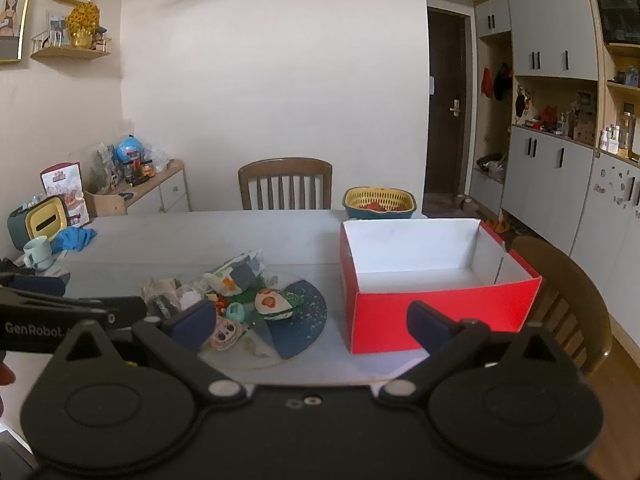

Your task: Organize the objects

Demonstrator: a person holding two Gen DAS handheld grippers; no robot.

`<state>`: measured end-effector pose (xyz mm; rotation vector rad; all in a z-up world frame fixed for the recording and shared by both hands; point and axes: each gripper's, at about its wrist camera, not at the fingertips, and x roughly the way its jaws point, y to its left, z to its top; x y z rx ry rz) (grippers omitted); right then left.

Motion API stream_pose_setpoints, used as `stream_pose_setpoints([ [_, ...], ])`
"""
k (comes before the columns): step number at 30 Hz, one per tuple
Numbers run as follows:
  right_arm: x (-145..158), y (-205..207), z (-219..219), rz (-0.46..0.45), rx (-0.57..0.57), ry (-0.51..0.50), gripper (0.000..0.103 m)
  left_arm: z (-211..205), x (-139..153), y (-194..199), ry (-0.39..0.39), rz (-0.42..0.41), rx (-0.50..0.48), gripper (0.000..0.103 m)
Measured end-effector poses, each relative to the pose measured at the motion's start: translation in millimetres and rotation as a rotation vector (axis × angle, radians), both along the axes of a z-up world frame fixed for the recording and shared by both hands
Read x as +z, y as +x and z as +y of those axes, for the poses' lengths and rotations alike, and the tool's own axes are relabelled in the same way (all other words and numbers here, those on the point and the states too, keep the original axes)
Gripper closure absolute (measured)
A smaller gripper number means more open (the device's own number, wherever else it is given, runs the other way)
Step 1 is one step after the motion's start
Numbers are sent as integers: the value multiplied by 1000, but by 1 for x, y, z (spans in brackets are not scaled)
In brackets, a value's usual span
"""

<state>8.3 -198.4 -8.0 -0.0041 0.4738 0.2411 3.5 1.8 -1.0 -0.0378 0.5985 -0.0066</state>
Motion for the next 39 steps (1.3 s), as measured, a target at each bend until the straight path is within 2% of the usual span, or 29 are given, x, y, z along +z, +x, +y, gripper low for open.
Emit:
stream_pose_setpoints([
  [26, -6, 13, -3, -7, 43, 0, 5, -5, -2, 11, 24, 6, 35, 0],
  [29, -5, 13, -2, -11, 57, -4, 5, -5, 0, 8, 42, -7, 52, 0],
  [33, -5, 13, 1, -11, 89, -8, 5, 0, -2, 6, 23, 1, 70, 0],
  [39, -6, 16, 12, 2, 147, -8, 5, 13, -10, 9, 23, 3, 54, 0],
])
